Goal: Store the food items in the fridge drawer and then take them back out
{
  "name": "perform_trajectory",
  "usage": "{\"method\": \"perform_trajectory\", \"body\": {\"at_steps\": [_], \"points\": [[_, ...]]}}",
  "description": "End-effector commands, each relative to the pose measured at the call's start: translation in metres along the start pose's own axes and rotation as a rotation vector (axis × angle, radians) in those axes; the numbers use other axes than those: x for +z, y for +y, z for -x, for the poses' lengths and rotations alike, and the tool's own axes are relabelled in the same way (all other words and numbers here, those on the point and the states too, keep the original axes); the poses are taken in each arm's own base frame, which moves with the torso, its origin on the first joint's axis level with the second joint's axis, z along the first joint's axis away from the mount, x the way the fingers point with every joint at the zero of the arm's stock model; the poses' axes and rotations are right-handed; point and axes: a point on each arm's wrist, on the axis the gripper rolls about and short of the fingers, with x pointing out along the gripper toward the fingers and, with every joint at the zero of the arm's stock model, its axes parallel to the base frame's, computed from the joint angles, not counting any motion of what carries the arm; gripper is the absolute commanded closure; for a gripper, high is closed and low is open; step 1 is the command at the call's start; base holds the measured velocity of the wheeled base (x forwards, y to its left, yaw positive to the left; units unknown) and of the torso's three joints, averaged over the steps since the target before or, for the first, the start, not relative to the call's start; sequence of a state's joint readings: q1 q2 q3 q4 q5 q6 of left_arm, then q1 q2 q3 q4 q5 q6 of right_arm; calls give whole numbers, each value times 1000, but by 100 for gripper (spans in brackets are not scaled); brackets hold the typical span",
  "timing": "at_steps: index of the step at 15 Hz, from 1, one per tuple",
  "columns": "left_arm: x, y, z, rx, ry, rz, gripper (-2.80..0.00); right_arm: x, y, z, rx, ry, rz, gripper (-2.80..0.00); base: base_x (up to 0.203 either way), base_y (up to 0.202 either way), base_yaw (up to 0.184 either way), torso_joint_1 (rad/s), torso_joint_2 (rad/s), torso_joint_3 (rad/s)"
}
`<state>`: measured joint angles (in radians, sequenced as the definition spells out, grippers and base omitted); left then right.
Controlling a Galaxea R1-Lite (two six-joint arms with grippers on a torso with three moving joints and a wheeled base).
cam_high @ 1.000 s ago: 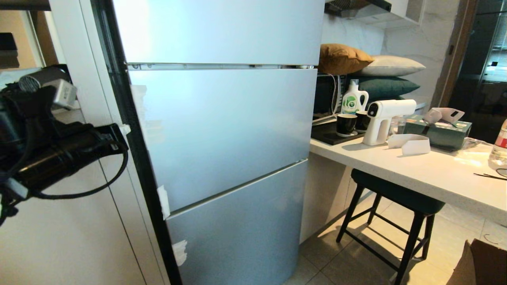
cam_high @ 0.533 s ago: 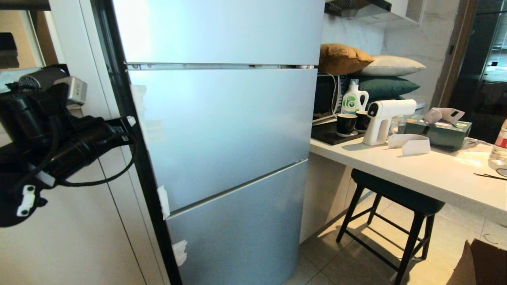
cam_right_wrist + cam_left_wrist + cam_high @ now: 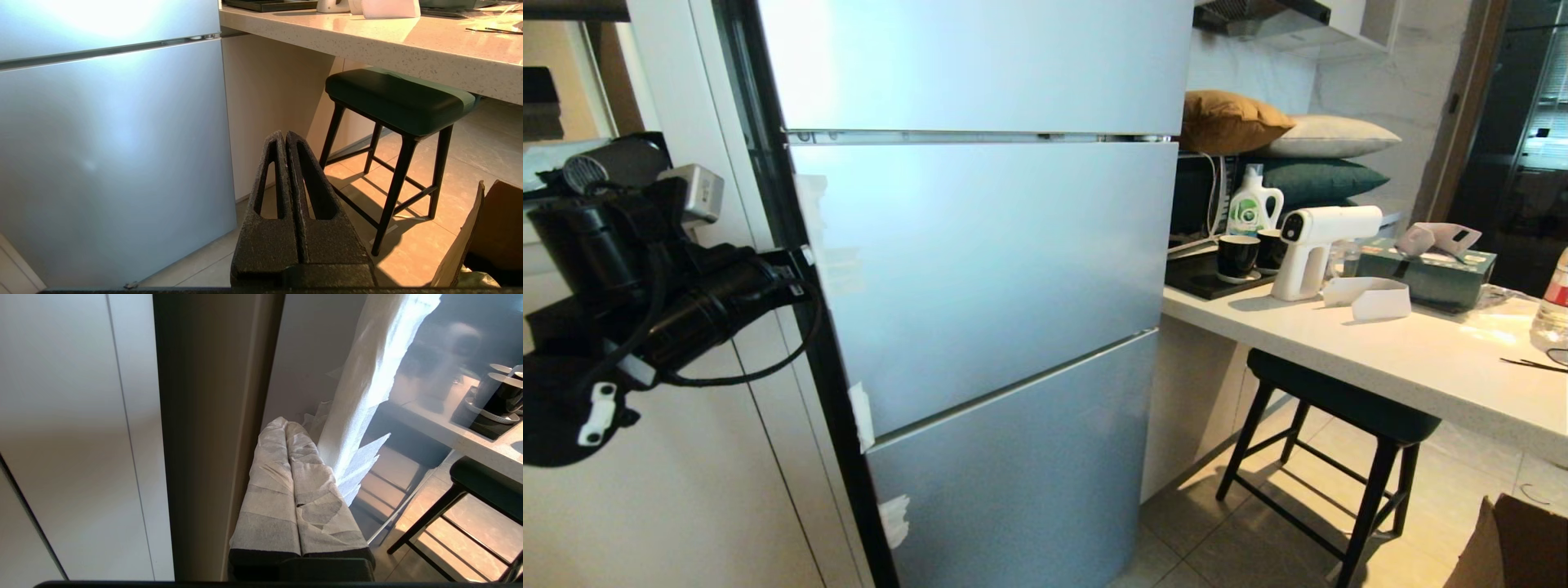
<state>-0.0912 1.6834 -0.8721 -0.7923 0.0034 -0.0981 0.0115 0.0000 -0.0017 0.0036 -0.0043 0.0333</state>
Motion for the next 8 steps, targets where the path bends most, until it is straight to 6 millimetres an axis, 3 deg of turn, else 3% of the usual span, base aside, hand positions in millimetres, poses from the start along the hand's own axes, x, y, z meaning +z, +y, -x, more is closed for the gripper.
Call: {"method": "perform_trajectory", "body": {"at_steps": [1, 8], "points": [[-2, -8, 0, -61, 10, -2, 0, 0, 0, 0, 0, 1, 0, 0, 0, 0, 0, 0, 0, 0], [-7, -24, 16, -236, 38, -29, 0, 0, 0, 0, 0, 1, 0, 0, 0, 0, 0, 0, 0, 0]]}}
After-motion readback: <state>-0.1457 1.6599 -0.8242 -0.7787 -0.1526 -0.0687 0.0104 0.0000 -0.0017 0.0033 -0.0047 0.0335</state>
